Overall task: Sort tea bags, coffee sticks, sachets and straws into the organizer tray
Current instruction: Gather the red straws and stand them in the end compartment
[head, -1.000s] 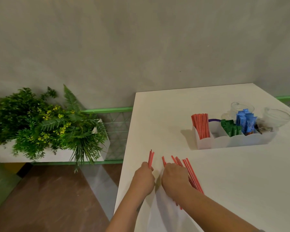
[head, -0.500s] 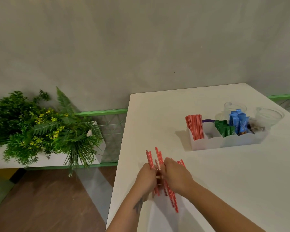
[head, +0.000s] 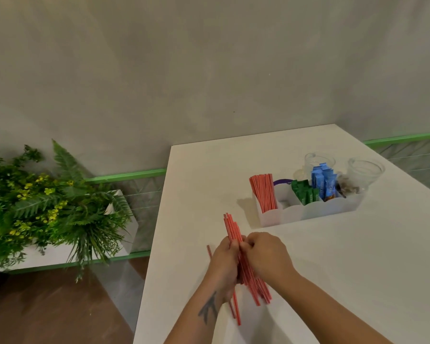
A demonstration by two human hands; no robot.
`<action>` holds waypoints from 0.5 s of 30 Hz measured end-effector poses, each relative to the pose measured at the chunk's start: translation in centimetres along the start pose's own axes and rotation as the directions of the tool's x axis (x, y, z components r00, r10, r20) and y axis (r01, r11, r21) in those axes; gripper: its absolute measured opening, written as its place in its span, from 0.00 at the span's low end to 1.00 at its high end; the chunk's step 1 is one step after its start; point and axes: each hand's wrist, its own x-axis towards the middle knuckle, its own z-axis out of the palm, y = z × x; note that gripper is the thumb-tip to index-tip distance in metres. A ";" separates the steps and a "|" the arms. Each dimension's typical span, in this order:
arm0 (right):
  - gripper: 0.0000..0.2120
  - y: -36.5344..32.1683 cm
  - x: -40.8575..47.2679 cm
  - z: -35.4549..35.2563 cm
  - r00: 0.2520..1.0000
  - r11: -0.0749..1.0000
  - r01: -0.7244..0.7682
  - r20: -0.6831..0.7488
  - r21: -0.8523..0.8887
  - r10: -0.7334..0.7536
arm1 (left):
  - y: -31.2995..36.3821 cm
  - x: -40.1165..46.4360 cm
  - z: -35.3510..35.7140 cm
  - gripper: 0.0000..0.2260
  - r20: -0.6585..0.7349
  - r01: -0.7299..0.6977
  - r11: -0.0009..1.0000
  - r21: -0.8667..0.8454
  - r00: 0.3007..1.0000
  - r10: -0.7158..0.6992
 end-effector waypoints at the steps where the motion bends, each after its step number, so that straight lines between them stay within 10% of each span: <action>1: 0.11 0.2 0.0 -0.3 1.000 0.998 0.024 0.004 -0.052 -0.024 | -0.1 0.2 0.3 0.14 0.008 -0.018 1.000 0.021 1.000 0.018; 6: 0.14 1.1 -0.1 -2.1 0.996 0.977 0.089 0.043 -0.192 -0.082 | 0.2 0.9 2.2 0.12 0.037 -0.125 0.980 0.153 0.992 0.121; 10: 0.09 2.0 0.1 -5.1 0.976 0.988 0.044 -0.205 -0.148 -0.075 | 1.5 0.1 4.1 0.10 0.109 -0.337 0.906 0.256 0.941 0.319; 15: 0.22 2.5 0.4 -7.5 0.899 0.933 0.354 -0.249 -0.067 -0.360 | 1.0 0.5 6.5 0.13 0.227 -0.474 0.871 0.130 0.869 0.440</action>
